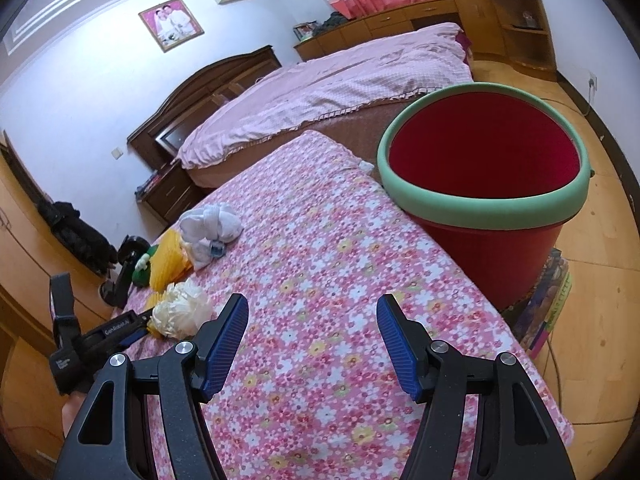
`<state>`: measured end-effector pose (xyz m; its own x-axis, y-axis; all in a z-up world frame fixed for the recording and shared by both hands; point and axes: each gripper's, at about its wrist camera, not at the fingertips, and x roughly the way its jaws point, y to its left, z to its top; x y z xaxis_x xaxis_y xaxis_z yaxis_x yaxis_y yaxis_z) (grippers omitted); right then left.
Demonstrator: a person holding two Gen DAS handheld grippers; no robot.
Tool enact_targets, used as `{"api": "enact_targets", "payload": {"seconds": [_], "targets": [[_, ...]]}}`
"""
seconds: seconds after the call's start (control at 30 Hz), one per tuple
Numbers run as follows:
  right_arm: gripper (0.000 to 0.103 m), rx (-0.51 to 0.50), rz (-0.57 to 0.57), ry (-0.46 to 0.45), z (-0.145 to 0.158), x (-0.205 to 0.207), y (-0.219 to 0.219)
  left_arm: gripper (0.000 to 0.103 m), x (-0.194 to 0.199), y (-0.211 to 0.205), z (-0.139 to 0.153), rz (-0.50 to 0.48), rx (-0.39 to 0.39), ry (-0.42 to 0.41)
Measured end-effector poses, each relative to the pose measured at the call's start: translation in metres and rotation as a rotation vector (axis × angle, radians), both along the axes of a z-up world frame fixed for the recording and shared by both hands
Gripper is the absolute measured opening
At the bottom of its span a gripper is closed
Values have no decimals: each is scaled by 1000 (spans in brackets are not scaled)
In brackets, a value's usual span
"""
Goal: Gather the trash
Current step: 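Grasp the yellow foam net with the left tool while the right tool grasps the crumpled white bag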
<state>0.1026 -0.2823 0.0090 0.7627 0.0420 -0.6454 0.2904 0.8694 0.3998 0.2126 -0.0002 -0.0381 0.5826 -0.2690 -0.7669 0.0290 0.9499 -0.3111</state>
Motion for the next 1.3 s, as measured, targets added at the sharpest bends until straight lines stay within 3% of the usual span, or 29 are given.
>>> {"api": "enact_targets", "payload": {"seconds": [0.07,0.23,0.43,0.67,0.97,1.17,1.3], "targets": [[68,-2,11,6,0,1,4,19,-2,1,1,-11,-33,-2],[68,-30,48,12,2,8,17,17,-12,10,9,0,-72,-19],[68,-57,101,7,10,25,34,17,-35,29,23,46,-25,-81],[68,-76,209,31,3,52,72,17,-45,53,27,119,101,-129],[68,-105,287,91,-17,90,111,17,-50,72,6,157,89,-75],[68,-49,276,134,-40,106,110,17,-52,73,1,160,92,-70],[51,-16,286,105,-42,106,106,17,-51,71,-1,159,96,-71]]}}
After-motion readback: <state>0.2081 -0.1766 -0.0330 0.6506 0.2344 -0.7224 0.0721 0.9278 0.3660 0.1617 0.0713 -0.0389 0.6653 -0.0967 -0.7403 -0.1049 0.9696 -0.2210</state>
